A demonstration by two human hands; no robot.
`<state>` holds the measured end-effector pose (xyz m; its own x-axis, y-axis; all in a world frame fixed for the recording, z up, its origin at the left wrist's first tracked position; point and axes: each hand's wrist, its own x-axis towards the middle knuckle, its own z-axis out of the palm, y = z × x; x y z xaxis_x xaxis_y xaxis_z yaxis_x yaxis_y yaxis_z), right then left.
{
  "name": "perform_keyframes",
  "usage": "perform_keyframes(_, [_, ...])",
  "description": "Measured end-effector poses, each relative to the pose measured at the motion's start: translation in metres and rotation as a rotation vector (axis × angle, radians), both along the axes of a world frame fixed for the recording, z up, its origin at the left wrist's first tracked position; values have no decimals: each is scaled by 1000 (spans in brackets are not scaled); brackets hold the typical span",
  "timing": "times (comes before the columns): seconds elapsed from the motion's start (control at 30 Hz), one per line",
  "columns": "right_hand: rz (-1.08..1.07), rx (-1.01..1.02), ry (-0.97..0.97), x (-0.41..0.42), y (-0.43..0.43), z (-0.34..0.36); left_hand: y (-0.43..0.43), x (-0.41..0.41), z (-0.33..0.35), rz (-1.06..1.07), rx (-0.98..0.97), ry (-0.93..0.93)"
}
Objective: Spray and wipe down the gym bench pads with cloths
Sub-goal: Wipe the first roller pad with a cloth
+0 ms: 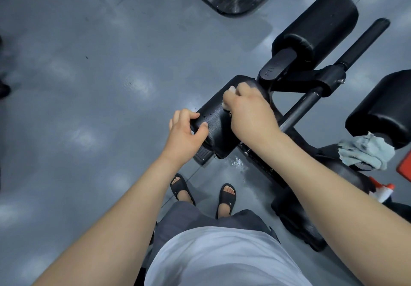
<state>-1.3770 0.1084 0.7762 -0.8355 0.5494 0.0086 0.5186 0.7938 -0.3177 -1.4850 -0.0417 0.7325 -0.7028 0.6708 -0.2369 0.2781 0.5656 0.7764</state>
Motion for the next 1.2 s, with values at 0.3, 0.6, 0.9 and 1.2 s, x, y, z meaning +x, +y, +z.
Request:
perform_keyframes(0.3, [-202, -43, -21, -15, 67, -6, -3, 3, -4, -7, 45, 31])
perform_keyframes(0.6, [-15, -17, 34, 1, 8, -12, -5, 12, -2, -6, 69, 84])
perform_keyframes(0.9, [-188, -70, 59, -9, 74, -8, -3, 18, 4, -40, 36, 184])
perform_keyframes(1.2, [78, -34, 105, -2, 27, -22, -5, 19, 4, -53, 33, 199])
